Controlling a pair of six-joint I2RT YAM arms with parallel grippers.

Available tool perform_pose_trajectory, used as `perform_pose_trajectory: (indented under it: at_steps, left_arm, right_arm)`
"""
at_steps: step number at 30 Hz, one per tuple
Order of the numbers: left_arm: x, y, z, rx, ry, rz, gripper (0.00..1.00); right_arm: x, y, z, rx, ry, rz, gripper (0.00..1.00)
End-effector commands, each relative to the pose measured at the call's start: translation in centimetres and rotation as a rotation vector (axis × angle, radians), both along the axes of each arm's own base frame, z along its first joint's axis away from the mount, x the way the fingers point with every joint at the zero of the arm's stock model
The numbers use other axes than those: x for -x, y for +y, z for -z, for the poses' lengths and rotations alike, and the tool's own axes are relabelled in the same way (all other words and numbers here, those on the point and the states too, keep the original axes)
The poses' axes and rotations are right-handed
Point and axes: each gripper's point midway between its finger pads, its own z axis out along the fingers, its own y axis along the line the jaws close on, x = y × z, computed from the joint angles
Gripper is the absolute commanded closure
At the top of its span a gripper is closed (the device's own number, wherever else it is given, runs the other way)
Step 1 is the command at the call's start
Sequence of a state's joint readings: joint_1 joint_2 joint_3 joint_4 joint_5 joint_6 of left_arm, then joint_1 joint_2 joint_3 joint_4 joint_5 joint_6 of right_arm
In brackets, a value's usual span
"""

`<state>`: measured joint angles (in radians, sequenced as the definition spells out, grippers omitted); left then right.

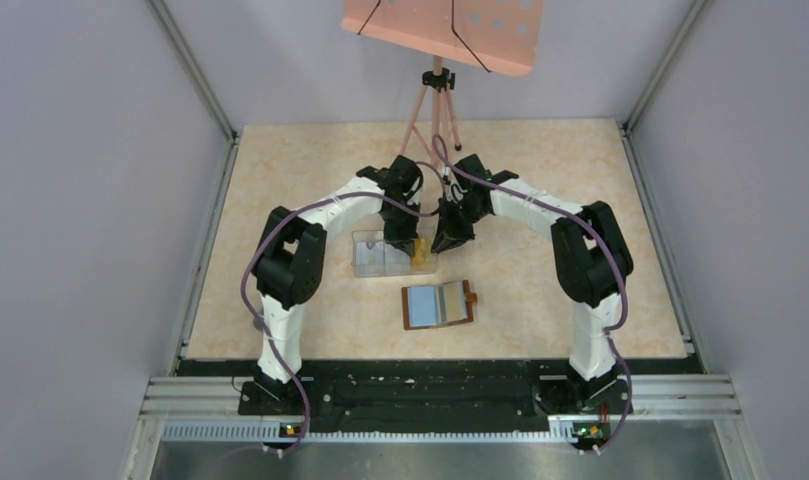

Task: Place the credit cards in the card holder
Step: Pick up the credit card from the storage box.

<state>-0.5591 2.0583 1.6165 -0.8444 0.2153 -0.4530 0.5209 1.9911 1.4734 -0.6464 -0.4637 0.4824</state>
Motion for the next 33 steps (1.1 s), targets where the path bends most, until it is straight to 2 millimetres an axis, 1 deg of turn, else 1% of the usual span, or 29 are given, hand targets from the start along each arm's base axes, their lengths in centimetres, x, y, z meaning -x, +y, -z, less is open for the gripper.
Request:
perform_pose_trajectory:
  at_steps: [1, 5, 8, 9, 11, 12, 16, 20, 22, 24, 27, 29, 33]
  left_arm:
    - [-1.7, -2.4, -3.4, 0.081, -0.111, 0.035, 1.0]
    - [-1.6, -2.9, -3.6, 0.105, -0.102, 0.043, 1.0]
    - [-1.5, -3.1, -3.8, 0.118, -0.101, 0.047, 0.93]
    - [-1.5, -3.1, -3.7, 0.115, -0.1, 0.048, 0.88]
    - [-1.5, -2.7, -3.1, 0.087, -0.09, 0.055, 0.8]
    - [-1.2, -2.4, -2.7, 0.065, -0.076, 0.062, 0.78]
    - [-0.4, -1.5, -0.7, 0.006, -0.02, 0.091, 0.76]
    - [0.0, -1.0, 0.7, -0.036, 0.01, 0.109, 0.76]
    - [0.0, -0.9, 1.0, -0.059, 0.014, 0.12, 0.76]
    - [0.1, -1.0, 1.1, -0.082, 0.017, 0.135, 0.76]
    - [0.0, -1.5, 0.7, -0.097, -0.003, 0.158, 0.79]
    - [-0.2, -1.9, 0.2, -0.092, -0.021, 0.166, 0.83]
    - [-0.4, -2.6, -0.9, -0.07, -0.043, 0.172, 0.96]
  right_arm:
    - [0.5, 1.3, -0.9, -0.062, -0.009, -0.044, 1.0]
    - [0.5, 1.3, -0.9, -0.063, -0.008, -0.047, 1.0]
    - [0.6, 1.3, -0.8, -0.061, -0.008, -0.048, 1.0]
    - [0.5, 1.3, -0.8, -0.061, -0.007, -0.048, 1.0]
    - [0.5, 1.3, -0.8, -0.063, -0.006, -0.048, 1.0]
    - [0.5, 1.3, -0.8, -0.063, -0.005, -0.049, 1.0]
    - [0.5, 1.3, -0.8, -0.064, -0.006, -0.052, 1.0]
    - [0.6, 1.3, -0.8, -0.065, -0.007, -0.053, 1.0]
    - [0.6, 1.4, -0.8, -0.066, -0.005, -0.052, 1.0]
    - [0.6, 1.4, -0.8, -0.067, -0.004, -0.052, 1.0]
    - [0.6, 1.4, -0.9, -0.067, -0.006, -0.053, 1.0]
    - [0.6, 1.3, -0.9, -0.066, -0.005, -0.052, 1.0]
    - [0.6, 1.3, -1.0, -0.067, -0.007, -0.052, 1.0]
